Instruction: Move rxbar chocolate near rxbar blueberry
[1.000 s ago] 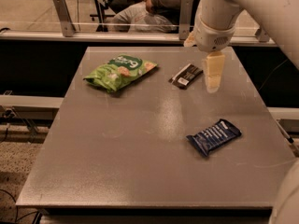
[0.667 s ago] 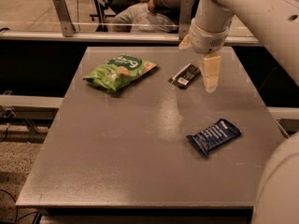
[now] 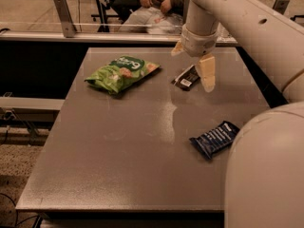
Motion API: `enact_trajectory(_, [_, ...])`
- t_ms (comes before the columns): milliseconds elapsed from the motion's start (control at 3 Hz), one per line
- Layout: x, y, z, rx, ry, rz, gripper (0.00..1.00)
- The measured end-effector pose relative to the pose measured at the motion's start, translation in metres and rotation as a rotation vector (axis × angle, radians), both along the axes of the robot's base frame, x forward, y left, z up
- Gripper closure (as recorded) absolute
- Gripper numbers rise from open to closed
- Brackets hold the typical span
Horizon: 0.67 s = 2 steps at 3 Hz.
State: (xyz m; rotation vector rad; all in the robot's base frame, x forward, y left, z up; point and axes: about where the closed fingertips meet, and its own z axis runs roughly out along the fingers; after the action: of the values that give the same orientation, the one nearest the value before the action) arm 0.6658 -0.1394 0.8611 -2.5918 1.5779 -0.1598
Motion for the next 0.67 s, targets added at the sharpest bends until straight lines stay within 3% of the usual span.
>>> enact_trajectory(333, [0.0072,0.006,-0.0058,-0.015,0.016,0.048,0.0])
enact_trajectory(667, [0.0128,0.0114,-0.0138,-0.033,0.037,0.085,0.16])
